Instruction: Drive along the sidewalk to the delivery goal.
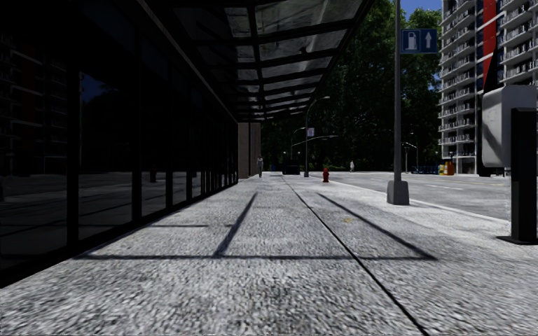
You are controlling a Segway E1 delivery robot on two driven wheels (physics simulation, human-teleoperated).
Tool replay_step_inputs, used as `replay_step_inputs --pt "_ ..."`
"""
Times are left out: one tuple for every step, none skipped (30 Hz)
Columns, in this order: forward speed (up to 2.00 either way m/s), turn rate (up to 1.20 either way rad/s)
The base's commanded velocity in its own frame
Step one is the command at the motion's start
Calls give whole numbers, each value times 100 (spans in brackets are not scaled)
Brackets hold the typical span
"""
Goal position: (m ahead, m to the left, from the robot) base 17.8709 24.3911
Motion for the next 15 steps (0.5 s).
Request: replay_step_inputs --pt "200 0" --pt "200 0" --pt "200 0" --pt "200 0" --pt "200 0" --pt "200 0" --pt "200 0" --pt "200 0" --pt "200 0" --pt "200 0" --pt "200 0" --pt "200 0" --pt "200 0" --pt "200 0" --pt "200 0"
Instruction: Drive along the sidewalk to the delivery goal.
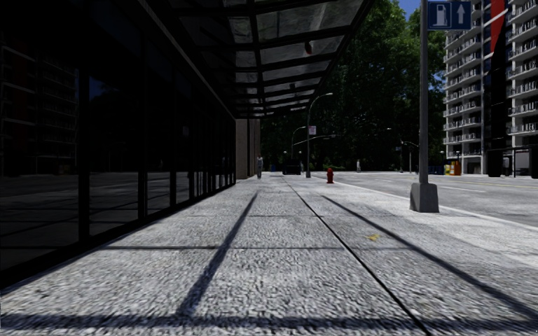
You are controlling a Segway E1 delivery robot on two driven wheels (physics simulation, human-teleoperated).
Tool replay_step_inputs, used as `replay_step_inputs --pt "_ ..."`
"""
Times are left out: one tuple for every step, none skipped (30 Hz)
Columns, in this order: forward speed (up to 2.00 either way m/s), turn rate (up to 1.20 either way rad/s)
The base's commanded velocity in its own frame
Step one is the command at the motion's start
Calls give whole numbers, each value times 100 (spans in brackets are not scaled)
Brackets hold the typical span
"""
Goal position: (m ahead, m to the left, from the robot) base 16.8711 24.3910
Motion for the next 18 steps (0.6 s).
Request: replay_step_inputs --pt "200 0" --pt "200 0" --pt "200 0" --pt "200 0" --pt "200 0" --pt "200 0" --pt "200 0" --pt "200 0" --pt "200 0" --pt "200 0" --pt "200 0" --pt "200 0" --pt "200 0" --pt "200 0" --pt "200 0" --pt "200 0" --pt "200 0" --pt "200 0"
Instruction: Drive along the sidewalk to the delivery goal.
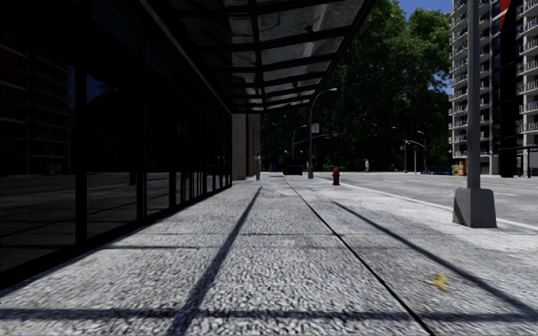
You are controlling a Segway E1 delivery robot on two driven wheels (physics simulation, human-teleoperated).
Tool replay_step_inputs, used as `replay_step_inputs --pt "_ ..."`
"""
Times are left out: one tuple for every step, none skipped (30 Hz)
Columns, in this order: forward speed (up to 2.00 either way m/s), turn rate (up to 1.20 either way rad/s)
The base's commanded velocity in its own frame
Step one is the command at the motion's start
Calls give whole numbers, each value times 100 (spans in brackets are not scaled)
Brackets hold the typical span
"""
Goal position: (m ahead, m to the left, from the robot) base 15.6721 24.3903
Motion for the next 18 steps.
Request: replay_step_inputs --pt "200 0" --pt "200 0" --pt "200 0" --pt "200 0" --pt "200 0" --pt "200 0" --pt "200 0" --pt "200 0" --pt "200 0" --pt "200 0" --pt "200 0" --pt "200 0" --pt "200 0" --pt "200 0" --pt "200 0" --pt "200 0" --pt "200 0" --pt "200 0"
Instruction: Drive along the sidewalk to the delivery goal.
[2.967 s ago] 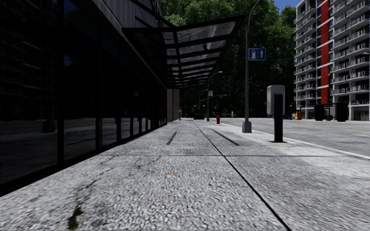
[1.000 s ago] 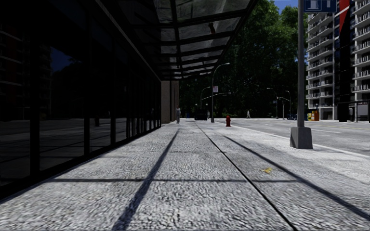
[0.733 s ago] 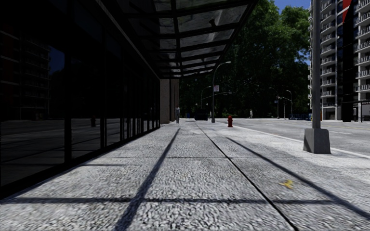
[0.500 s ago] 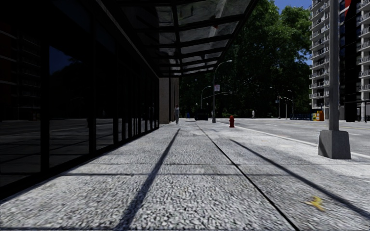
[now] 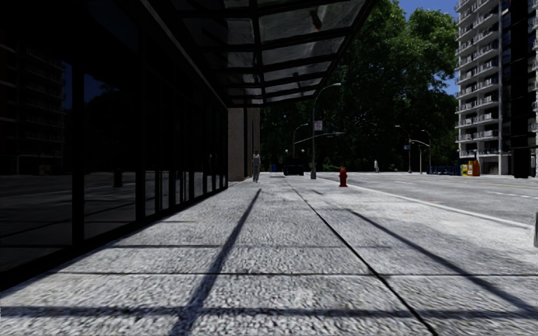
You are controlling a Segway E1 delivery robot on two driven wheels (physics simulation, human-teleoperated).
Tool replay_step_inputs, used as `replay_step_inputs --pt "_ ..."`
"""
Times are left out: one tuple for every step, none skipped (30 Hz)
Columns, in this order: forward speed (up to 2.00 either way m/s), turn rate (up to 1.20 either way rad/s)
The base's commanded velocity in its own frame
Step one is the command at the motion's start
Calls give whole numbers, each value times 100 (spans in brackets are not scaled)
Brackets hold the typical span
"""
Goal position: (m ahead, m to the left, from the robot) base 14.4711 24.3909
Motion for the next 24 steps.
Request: replay_step_inputs --pt "200 0" --pt "200 0" --pt "200 0" --pt "200 0" --pt "200 0" --pt "200 0" --pt "200 0" --pt "200 0" --pt "200 0" --pt "200 0" --pt "200 0" --pt "200 0" --pt "200 0" --pt "200 0" --pt "200 0" --pt "200 0" --pt "200 0" --pt "200 0" --pt "200 0" --pt "200 0" --pt "200 0" --pt "200 -20" --pt "200 -26" --pt "200 -27"
